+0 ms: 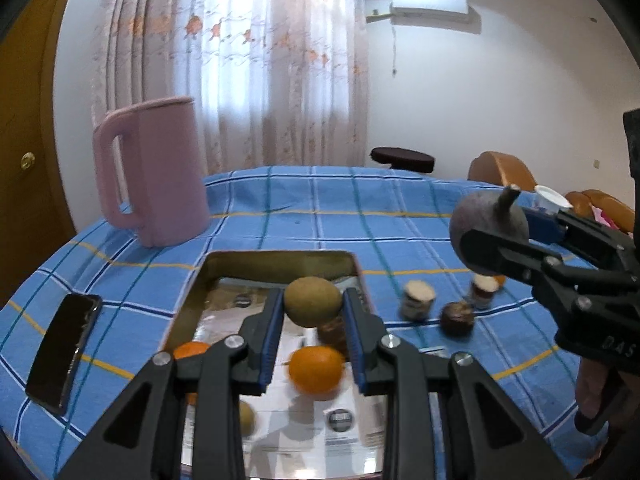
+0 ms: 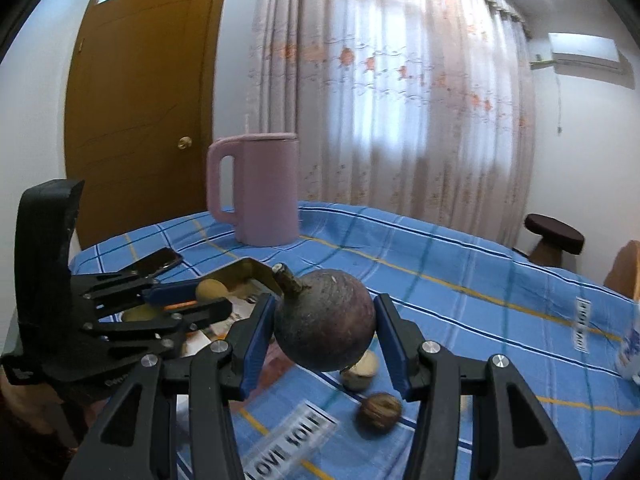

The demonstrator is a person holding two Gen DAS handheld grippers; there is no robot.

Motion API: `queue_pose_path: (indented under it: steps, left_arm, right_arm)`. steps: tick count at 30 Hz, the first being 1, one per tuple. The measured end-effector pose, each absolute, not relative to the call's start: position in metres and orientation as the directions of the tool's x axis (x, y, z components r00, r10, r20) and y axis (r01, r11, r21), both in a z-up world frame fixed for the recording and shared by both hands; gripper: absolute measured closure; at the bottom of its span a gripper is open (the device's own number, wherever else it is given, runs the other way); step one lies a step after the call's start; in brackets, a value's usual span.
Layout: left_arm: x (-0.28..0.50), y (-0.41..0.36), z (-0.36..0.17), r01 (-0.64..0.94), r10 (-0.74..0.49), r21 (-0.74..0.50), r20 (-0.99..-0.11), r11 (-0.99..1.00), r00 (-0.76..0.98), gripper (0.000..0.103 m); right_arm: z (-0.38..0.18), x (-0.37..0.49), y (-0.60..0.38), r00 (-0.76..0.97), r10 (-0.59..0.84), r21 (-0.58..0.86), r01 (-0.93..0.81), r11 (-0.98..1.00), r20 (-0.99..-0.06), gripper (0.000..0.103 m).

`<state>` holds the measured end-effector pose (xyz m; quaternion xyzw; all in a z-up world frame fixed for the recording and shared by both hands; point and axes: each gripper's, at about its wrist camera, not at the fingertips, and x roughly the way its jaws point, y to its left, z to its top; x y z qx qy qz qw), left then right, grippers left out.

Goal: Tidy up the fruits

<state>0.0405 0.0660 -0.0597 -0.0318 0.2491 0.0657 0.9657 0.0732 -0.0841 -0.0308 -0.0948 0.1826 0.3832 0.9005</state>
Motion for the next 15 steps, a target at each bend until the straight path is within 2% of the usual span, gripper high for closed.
queue_pose_path:
  steps: [15]
  left_arm:
    - [0.039,0.113,-0.072,-0.228,0.173,-0.041,-0.53,0.973,0.83,0.072]
  right_arm:
    - [-0.053,0.078,-0.008,0.528,0.698,0.019,-0.791,0.611,-0.483,0.051]
